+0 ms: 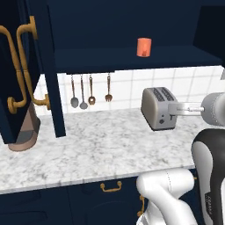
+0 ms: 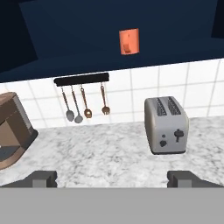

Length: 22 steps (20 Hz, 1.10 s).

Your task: Gather all objects into one cabinet and sort the glasses and bowls to opposite sides.

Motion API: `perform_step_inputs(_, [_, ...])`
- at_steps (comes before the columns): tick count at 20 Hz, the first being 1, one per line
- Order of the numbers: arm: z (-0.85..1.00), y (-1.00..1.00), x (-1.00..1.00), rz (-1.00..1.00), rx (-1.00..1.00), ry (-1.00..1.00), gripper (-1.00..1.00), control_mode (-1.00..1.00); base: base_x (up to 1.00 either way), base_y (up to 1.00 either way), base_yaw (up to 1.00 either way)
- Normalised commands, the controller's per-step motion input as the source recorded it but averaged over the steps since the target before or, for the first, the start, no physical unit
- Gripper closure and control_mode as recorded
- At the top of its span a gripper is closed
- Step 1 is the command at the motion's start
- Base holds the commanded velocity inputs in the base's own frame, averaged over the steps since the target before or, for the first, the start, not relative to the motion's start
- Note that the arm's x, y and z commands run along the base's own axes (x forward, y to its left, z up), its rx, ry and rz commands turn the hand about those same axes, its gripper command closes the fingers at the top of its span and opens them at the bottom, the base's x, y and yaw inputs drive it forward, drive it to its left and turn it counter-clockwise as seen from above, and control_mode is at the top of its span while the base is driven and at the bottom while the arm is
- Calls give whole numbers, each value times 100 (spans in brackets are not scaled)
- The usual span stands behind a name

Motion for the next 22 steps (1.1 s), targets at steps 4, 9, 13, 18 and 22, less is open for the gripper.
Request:
perform_step_inputs(4, [0,0,0,0,0,0,-100,100,-11,5,0])
perform_step_inputs(9, [7,6,-9,0,-2,-5,-100,-100,-13,10,0])
perform_step_inputs(13, [70,23,-65,0,-4,-33,-100,-100,0,0,0])
perform_step_inputs(18, [93,6,-26,0,0,-24,-100,-100,0,0,0])
perform_step_inputs(22, [100,0,29,-5,0,-4,-100,-100,0,0,0])
